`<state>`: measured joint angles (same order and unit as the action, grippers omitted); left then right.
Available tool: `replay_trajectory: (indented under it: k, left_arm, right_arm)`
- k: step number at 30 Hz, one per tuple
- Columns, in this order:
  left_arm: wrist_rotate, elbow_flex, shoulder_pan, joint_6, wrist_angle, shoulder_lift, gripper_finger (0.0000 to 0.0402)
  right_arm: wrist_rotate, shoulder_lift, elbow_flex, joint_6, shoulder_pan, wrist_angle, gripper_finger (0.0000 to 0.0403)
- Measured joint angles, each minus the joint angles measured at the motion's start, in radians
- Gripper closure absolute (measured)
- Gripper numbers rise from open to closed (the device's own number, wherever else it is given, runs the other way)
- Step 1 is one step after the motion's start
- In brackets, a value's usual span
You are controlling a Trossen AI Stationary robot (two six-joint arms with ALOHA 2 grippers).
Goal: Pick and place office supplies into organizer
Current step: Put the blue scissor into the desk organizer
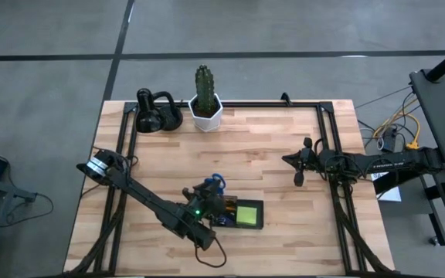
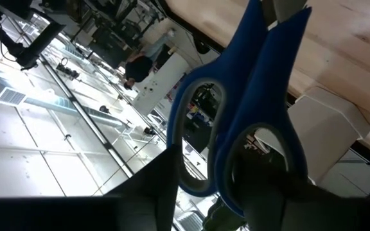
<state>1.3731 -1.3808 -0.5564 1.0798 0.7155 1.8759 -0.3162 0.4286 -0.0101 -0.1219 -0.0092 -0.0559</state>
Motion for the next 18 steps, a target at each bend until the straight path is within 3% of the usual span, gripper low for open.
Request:
replay_trajectory:
  k: [7, 18]
  left_arm:
    - [0.0, -0.001, -0.002, 0.0, 0.0, 0.0, 0.0246]
    - [0.001, -0.001, -0.006, 0.001, -0.047, -0.001, 0.0244]
  right_arm:
    - [0.0, 0.0, 0.0, 0.0, 0.0, 0.0, 0.0394]
    - [0.0, 0.0, 0.0, 0.0, 0.0, 0.0, 0.0394]
